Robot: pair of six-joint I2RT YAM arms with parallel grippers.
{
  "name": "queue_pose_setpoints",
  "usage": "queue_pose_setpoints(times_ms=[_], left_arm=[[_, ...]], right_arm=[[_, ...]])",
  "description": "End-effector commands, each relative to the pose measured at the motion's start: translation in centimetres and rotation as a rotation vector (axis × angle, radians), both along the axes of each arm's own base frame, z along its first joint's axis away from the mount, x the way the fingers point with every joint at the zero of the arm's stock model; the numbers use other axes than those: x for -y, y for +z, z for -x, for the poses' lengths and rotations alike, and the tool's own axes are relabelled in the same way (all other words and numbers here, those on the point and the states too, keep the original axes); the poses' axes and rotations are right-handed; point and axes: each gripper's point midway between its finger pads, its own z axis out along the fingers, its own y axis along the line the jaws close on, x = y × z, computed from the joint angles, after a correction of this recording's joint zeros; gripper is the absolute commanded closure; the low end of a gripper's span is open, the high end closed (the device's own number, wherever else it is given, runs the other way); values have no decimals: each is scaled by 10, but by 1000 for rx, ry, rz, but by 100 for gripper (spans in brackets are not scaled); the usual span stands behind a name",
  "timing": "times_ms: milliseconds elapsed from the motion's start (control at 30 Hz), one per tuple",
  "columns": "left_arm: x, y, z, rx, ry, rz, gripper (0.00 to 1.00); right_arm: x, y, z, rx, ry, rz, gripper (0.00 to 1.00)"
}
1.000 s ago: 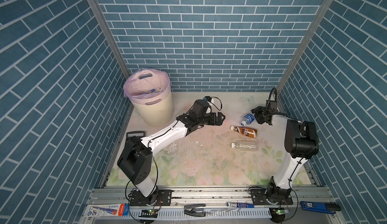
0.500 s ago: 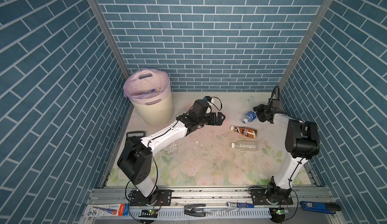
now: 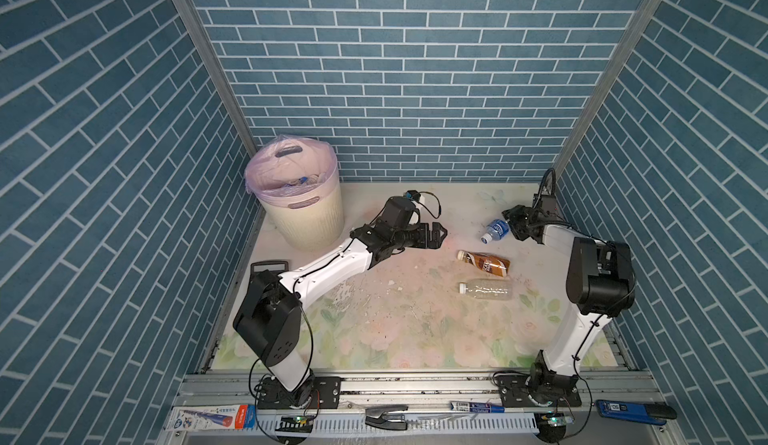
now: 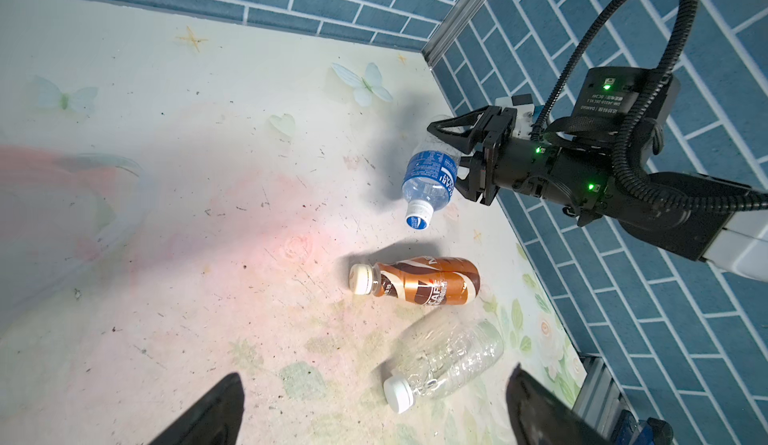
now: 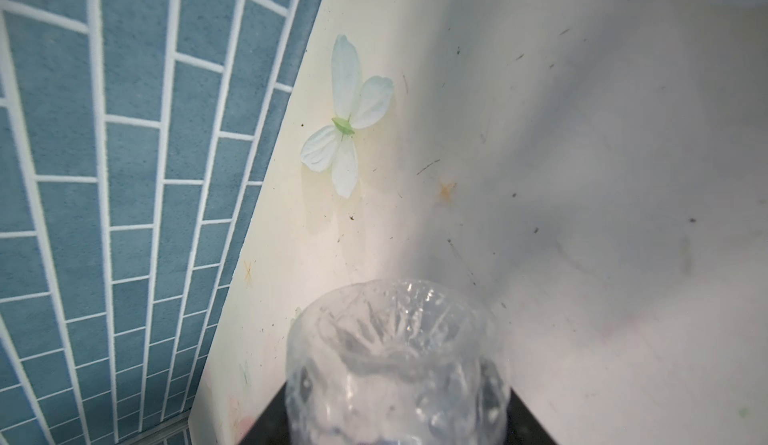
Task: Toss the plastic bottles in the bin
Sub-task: 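Lift the water bottle with right gripper toward the left gripper, then grasp the water bottle's body with left gripper while right gripper holds it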
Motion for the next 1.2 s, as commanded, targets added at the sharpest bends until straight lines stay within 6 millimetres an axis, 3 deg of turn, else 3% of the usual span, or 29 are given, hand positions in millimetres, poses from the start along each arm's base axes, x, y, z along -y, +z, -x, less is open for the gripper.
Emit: queue_pose_setpoints(times_ms=[0, 467, 767, 1167], left_arm=[[12, 12, -6, 9, -31, 16, 1], [34, 31, -19, -32, -76, 110, 1], [22, 40, -42, -67, -28, 198, 1], [35, 41, -52, -88, -48, 251, 4]], right_arm=[[-24, 68, -9, 144, 90, 33, 46], [-119, 158, 8, 330, 357, 63, 48], [-180, 207, 38, 453, 518, 14, 48], [-211, 244, 60, 546, 581, -65, 48]])
